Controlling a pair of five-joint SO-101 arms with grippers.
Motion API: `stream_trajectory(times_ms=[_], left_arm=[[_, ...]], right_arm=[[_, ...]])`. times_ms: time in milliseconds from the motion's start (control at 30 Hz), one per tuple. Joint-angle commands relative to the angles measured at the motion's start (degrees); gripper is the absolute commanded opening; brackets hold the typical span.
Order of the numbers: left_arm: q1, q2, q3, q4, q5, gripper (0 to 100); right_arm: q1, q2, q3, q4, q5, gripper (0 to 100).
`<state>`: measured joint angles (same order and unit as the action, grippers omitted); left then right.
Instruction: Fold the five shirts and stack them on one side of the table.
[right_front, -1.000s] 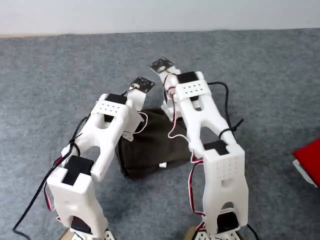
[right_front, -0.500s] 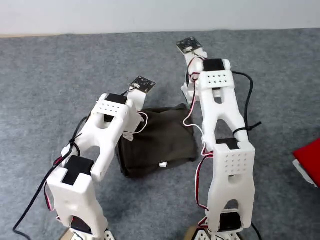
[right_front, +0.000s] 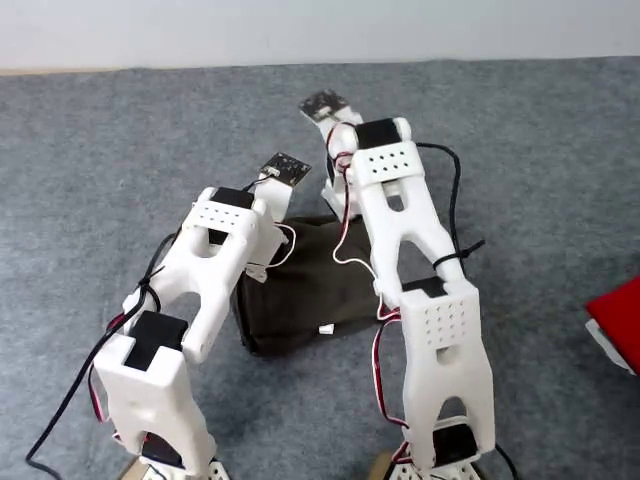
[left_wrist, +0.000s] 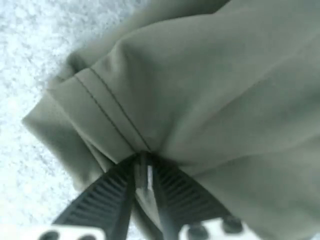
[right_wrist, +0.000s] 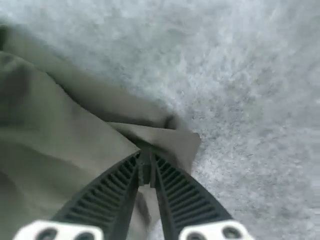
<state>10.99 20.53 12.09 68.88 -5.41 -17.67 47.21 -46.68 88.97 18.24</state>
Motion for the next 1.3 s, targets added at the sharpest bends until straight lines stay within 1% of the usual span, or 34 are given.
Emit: stream_trajectory(times_ms=[0, 167, 367, 600, 767, 1000, 1100, 1267], left_arm=[[-0.26, 0.35, -0.57, -0.53, 0.53, 0], [-0.44, 0.35, -0.57, -0.53, 0.53, 0], [-0.26, 0.35, -0.57, -0.53, 0.53, 0], [-0.18, 0.09, -0.57, -0.53, 0.53, 0], [-0.18, -0.18, -0.66, -0.18, 0.53, 0], [-0.09, -0.62, -7.87, 7.74, 0.44, 0], [-0.09, -5.19, -9.27, 8.44, 0.53, 0], [-0.26, -16.18, -9.1, 8.79, 1.85, 0]], right_arm=[[0.4, 1.71, -2.64, 0.04, -0.18, 1.0], [4.26, 5.23, -2.73, -2.68, 0.0, 1.0], [10.15, 5.49, -2.73, -5.49, 0.35, 1.0], [12.88, 5.41, -3.08, -5.58, 0.26, 1.0], [12.44, 5.41, -11.08, -1.63, 0.09, 1.0], [9.98, 5.67, -25.05, 9.19, 0.26, 1.0], [9.45, 5.85, -29.36, 12.88, 0.26, 1.0], [9.36, 5.41, -31.03, 13.85, 0.09, 1.0]])
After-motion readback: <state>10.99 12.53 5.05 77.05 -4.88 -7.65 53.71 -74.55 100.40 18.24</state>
